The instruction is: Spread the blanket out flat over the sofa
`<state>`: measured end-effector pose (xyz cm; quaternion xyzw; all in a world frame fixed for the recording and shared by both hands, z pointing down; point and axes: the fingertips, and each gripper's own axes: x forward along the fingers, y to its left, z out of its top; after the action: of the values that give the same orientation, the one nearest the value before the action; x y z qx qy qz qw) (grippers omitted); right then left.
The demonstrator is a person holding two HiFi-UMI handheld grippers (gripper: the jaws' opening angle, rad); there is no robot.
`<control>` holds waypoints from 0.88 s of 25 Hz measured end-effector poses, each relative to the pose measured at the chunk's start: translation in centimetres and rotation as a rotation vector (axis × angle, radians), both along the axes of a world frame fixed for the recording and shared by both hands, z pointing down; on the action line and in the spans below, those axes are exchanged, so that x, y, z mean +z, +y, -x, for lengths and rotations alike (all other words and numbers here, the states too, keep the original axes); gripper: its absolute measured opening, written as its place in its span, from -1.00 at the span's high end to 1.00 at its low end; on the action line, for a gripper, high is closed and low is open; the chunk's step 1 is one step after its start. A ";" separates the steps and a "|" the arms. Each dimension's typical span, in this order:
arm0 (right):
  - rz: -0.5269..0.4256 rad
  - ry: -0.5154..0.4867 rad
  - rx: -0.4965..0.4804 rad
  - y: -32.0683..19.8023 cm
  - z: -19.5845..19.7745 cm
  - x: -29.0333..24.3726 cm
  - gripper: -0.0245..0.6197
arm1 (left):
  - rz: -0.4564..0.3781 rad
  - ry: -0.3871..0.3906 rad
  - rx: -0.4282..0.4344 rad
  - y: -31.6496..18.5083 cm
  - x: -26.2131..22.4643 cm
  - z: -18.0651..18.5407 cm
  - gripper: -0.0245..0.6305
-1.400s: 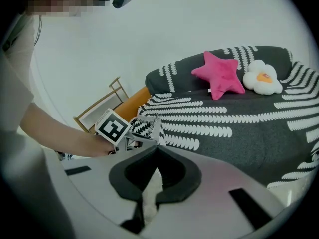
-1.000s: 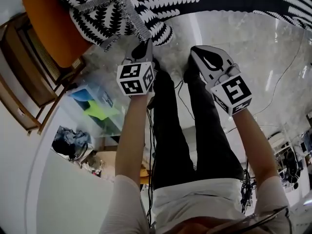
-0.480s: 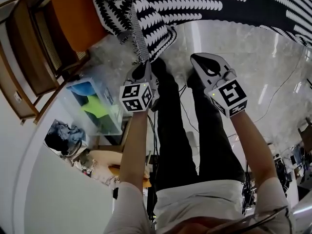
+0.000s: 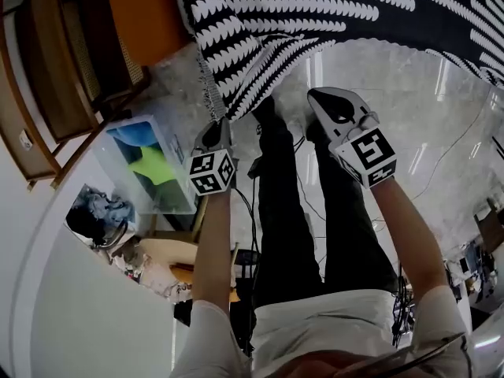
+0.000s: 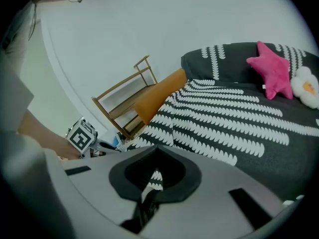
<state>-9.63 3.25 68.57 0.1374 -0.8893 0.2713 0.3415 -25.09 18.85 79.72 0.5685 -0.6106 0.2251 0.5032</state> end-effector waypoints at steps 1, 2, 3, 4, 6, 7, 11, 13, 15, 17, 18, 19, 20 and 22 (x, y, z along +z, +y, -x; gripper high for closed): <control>0.000 0.001 -0.005 0.3 0.3 -0.1 0.93 | 0.008 -0.013 -0.007 0.8 0.1 0.7 0.85; -0.001 0.003 -0.010 0.8 0.8 -0.2 0.93 | 0.016 -0.027 -0.015 1.7 0.2 1.5 0.85; -0.001 0.005 -0.014 1.5 1.4 -0.2 0.93 | 0.025 -0.040 -0.026 2.8 0.5 2.5 0.86; 0.000 0.007 -0.019 2.2 2.0 0.0 0.93 | 0.034 -0.051 -0.039 4.0 0.9 3.6 0.86; 0.003 0.012 -0.027 3.5 3.1 0.5 0.93 | 0.047 -0.071 -0.063 6.1 1.5 5.7 0.86; 0.005 0.014 -0.030 3.8 3.4 0.7 0.93 | 0.050 -0.082 -0.071 6.7 1.8 6.6 0.86; 0.010 0.028 -0.037 4.2 3.7 1.5 0.93 | 0.054 -0.124 -0.084 7.7 2.1 9.4 0.86; 0.014 0.035 -0.037 4.4 3.8 1.9 0.93 | 0.059 -0.138 -0.090 8.1 2.3 10.7 0.86; 0.017 0.039 -0.035 4.7 3.9 2.3 0.93 | 0.067 -0.149 -0.091 8.5 2.6 11.9 0.86; 0.020 0.041 -0.033 4.9 4.2 2.5 0.93 | 0.076 -0.159 -0.086 8.8 3.0 12.9 0.85; 0.021 0.042 -0.033 5.0 4.3 2.6 0.93 | 0.081 -0.164 -0.085 8.8 3.3 13.3 0.86; 0.023 0.043 -0.033 5.1 4.4 2.8 0.93 | 0.084 -0.166 -0.086 8.8 3.5 13.6 0.86; 0.025 0.045 -0.033 5.2 4.6 2.9 0.93 | 0.087 -0.169 -0.088 8.7 3.7 13.9 0.86; 0.028 0.046 -0.033 5.4 4.9 3.1 0.93 | 0.091 -0.175 -0.093 8.4 4.1 14.3 0.85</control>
<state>-14.58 8.66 71.68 0.1240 -0.8795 0.2750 0.3680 -39.42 27.27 83.80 0.4943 -0.6671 0.2780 0.4831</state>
